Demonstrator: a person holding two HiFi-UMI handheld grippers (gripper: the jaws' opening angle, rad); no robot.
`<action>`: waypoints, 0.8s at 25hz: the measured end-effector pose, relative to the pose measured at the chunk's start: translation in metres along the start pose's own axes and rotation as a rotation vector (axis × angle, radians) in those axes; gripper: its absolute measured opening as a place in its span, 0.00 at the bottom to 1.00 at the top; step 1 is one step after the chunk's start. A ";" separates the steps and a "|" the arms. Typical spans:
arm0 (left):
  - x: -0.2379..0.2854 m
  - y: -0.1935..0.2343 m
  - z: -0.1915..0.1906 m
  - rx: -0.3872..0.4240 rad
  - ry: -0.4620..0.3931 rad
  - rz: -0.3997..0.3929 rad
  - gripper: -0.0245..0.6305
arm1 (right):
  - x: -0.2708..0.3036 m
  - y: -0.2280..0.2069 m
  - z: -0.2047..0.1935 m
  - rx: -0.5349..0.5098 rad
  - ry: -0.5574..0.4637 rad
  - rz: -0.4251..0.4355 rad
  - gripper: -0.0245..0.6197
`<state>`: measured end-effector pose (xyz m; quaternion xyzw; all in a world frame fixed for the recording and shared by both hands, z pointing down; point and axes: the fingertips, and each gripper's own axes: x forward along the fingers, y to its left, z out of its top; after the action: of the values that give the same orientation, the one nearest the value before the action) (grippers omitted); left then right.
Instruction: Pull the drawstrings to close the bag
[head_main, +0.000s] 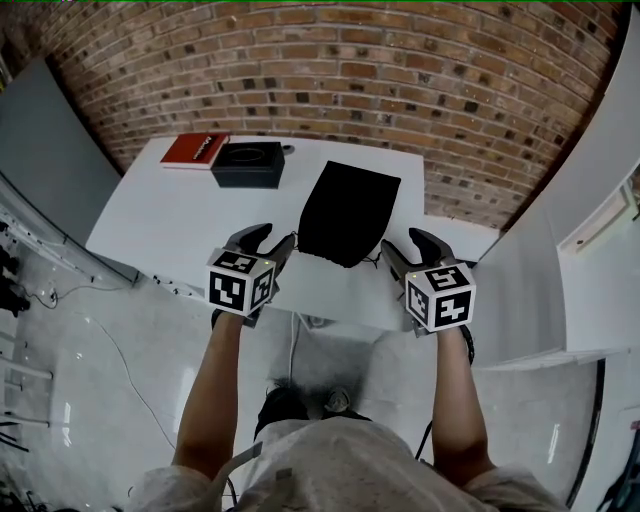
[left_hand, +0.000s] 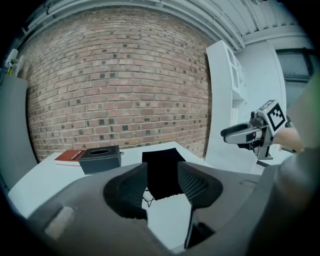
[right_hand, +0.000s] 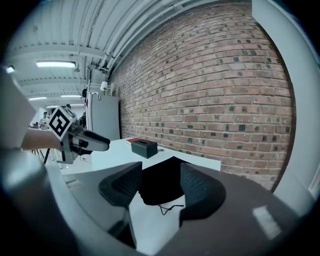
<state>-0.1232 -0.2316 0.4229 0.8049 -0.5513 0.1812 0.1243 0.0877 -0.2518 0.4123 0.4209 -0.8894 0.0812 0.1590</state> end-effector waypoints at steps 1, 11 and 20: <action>0.002 0.001 -0.004 0.010 0.010 -0.012 0.33 | 0.002 0.000 -0.004 -0.001 0.006 0.004 0.41; 0.032 0.014 -0.056 0.200 0.170 -0.154 0.33 | 0.035 0.001 -0.048 -0.064 0.119 0.062 0.42; 0.069 0.020 -0.093 0.365 0.271 -0.286 0.33 | 0.065 0.021 -0.089 -0.175 0.264 0.115 0.39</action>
<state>-0.1340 -0.2594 0.5366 0.8520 -0.3685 0.3644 0.0740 0.0512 -0.2607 0.5182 0.3394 -0.8871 0.0669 0.3054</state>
